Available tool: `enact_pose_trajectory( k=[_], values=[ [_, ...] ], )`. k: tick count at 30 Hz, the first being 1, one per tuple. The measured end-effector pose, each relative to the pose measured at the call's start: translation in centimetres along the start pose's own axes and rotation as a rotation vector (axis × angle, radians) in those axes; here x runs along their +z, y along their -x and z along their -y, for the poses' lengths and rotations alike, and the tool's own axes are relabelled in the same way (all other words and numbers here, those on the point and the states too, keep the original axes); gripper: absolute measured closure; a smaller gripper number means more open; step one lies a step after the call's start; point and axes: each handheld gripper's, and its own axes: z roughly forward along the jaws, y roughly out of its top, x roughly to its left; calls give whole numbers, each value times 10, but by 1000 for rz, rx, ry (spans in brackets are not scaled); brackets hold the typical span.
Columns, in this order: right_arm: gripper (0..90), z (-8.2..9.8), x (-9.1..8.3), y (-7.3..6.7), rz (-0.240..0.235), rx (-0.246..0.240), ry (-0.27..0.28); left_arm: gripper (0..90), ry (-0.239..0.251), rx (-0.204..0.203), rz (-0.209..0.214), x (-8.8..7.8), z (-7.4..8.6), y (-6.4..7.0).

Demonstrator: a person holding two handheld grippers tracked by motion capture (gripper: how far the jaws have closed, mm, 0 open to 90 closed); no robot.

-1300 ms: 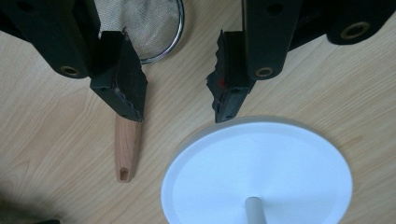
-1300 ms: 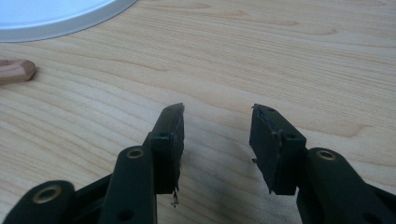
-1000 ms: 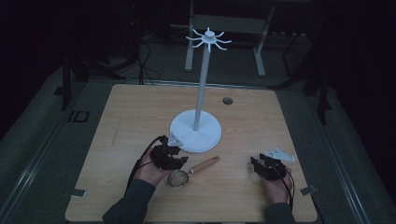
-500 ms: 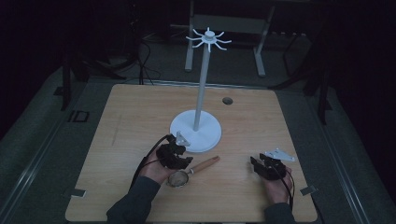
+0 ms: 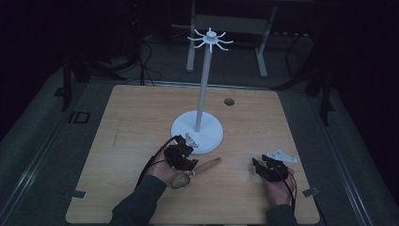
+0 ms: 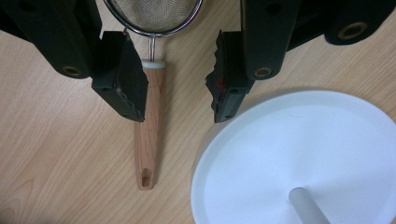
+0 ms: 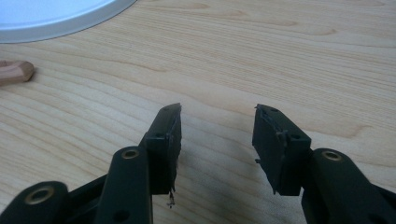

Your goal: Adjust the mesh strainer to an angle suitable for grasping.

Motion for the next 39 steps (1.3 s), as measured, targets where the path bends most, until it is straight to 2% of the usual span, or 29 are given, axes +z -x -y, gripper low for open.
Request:
enact_pose_trajectory(
  k=[15, 26, 39],
  values=[
    [507, 0, 0, 0, 0, 7, 1, 551, -67, 12, 20, 18, -8, 7],
    [507, 0, 0, 0, 0, 7, 1, 552, -135, 26, 24, 31, -10, 9],
    [504, 0, 0, 0, -1, 8, 2, 571, -229, 48, 76, 46, -13, 13]
  ],
)
